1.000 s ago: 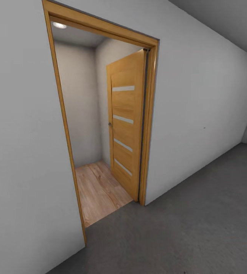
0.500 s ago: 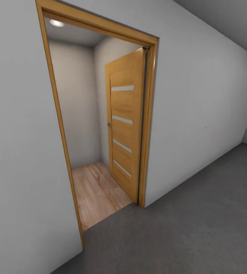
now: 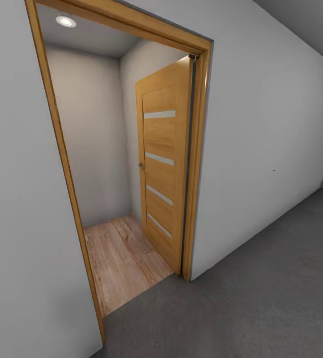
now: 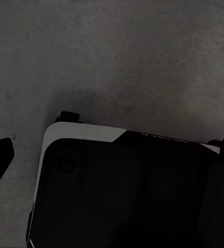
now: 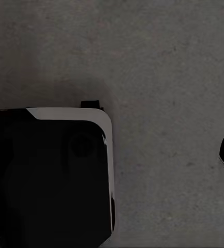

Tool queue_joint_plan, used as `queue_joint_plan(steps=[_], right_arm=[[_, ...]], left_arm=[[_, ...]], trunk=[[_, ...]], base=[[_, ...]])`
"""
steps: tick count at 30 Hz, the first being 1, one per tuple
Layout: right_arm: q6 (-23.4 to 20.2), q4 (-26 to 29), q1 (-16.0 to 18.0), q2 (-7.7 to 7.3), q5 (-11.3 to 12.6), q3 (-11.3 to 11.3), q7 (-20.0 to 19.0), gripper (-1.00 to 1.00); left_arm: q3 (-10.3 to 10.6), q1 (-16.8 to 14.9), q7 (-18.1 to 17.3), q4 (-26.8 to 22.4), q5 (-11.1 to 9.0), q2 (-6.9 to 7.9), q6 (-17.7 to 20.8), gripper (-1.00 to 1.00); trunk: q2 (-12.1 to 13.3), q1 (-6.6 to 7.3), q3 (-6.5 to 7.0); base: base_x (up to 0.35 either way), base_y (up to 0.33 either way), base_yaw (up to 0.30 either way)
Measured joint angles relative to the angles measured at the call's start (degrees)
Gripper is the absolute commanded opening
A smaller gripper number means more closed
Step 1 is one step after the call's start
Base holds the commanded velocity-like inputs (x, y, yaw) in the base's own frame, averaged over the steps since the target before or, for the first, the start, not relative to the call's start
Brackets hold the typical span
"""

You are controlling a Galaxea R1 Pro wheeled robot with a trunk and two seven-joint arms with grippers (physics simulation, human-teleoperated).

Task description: Move the two storage containers from the living room to the garage. In the garage, place one container on the floor and stack the other container on top of it (either order is fine).

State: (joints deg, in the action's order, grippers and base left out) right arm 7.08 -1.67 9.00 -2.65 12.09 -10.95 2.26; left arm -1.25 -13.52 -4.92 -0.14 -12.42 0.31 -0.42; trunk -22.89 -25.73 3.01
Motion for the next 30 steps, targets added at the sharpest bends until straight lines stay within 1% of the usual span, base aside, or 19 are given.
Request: queue_joint_plan(steps=[30], right_arm=[[0.08,0.0,0.0,-0.01,-0.13,-0.08,0.17,1.0]], left_arm=[[0.01,0.0,0.0,0.0,0.04,-0.06,0.03,1.0]], trunk=[[0.0,0.0,0.0]], base=[[0.324,0.0,0.0]])
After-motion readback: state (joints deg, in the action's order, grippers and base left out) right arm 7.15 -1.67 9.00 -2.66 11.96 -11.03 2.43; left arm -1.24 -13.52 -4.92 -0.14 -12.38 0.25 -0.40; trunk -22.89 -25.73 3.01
